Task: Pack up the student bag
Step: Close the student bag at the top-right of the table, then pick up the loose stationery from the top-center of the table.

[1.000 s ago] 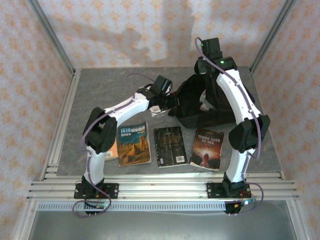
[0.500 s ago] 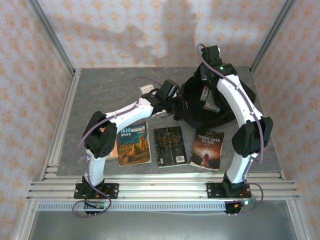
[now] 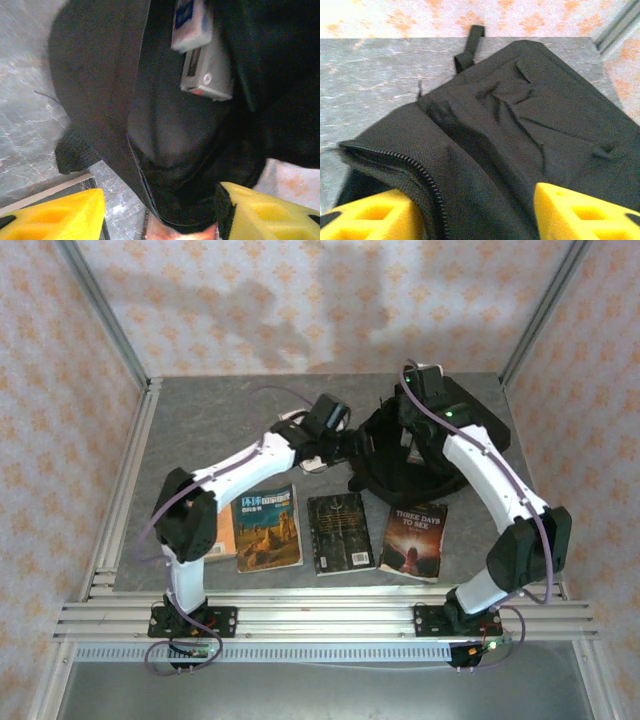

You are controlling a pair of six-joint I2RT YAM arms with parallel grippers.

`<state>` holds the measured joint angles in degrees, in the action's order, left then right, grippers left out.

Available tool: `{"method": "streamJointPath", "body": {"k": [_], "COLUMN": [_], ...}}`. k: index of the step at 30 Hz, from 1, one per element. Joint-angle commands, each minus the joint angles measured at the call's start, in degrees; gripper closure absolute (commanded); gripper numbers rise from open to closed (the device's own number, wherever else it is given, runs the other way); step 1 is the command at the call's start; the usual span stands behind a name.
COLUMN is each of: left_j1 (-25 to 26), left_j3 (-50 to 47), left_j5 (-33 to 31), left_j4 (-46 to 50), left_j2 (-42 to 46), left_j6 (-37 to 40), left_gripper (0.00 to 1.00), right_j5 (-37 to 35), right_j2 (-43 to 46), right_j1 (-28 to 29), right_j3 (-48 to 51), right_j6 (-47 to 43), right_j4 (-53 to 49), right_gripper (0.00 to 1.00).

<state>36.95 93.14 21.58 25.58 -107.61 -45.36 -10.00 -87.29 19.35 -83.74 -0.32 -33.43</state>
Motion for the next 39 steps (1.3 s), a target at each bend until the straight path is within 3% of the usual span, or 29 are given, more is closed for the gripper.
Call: {"method": "streamJointPath", "body": {"k": [1,8,12,17,21,29,39], "left_j1": [-4.2,-14.19,-17.96,-21.3,-22.59,-23.22,-24.2], "left_j3": [-0.25,-3.93,-2.24,0.43,2.5,10.38,10.52], "left_j5": [-1.89,-2.17,-1.95,0.7,1.11,4.02,3.38], "left_j4": [2.45,1.89,2.24,0.36,-0.19,-0.17,-0.22], "left_j2": [6.07,7.15,3.06,-5.83,-11.54,-20.79,-25.4], "left_j6": [2.7,1.28,1.48,-0.02,0.04,2.2,2.47], "left_gripper": [0.38,0.38,0.39,0.53,0.61,0.64,0.68], "right_j5": [11.31,22.75,26.9,30.53,30.12,34.11,36.44], "right_j2": [4.71,-2.17,-16.37,-34.63,-42.92,-59.66,-66.0], "right_j1": [1.51,5.21,6.62,7.05,7.61,8.14,8.25], "right_j3": [0.78,-5.38,-17.07,-34.06,-39.64,-58.49,-62.34], "right_j6": [-0.66,5.0,9.87,15.61,16.93,18.29,19.1], "right_j4": [5.48,8.28,2.41,-4.95,-4.97,-12.7,-15.12], "right_gripper": [0.34,0.29,0.36,0.47,0.49,0.51,0.46]}}
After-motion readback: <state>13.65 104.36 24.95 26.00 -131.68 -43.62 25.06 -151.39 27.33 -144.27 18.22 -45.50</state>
